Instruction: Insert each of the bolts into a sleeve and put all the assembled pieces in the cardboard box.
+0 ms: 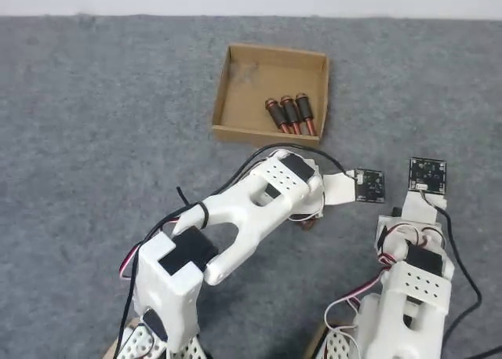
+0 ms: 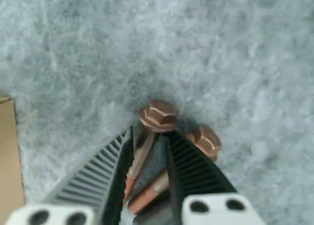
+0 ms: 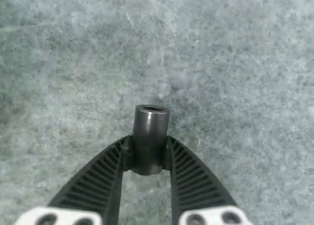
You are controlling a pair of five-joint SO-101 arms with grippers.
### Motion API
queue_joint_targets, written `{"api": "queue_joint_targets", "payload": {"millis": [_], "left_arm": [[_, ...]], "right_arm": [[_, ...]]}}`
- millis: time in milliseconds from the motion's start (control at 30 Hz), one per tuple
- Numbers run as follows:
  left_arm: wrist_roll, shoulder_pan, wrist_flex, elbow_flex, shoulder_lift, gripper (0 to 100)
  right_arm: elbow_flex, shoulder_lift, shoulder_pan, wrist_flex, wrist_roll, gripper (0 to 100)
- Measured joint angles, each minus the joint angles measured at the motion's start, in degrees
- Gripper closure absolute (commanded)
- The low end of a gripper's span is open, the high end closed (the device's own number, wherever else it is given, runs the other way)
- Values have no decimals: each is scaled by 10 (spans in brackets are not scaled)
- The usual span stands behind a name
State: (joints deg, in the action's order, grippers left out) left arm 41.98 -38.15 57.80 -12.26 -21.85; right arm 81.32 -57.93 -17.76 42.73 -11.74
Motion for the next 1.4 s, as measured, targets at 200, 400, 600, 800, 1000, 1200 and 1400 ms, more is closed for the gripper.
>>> {"api": "queue_joint_targets", "payload": {"millis": [200,400,600,800,1000,1200,1400], "left_arm": [[-62,-9,0,1,0,930],[-86,-3,13,2,1,989],[-131,-3,47,12,2,989],[-288,7,57,40,1,987],[-341,31,57,56,1,867],[-276,28,105,56,1,855],[-233,30,112,56,1,855]], "right_arm": [[0,0,0,0,0,991],[0,0,0,0,0,991],[0,0,0,0,0,991],[0,0,0,0,0,991],[0,0,0,0,0,991],[0,0,0,0,0,991],[0,0,0,0,0,991]]}}
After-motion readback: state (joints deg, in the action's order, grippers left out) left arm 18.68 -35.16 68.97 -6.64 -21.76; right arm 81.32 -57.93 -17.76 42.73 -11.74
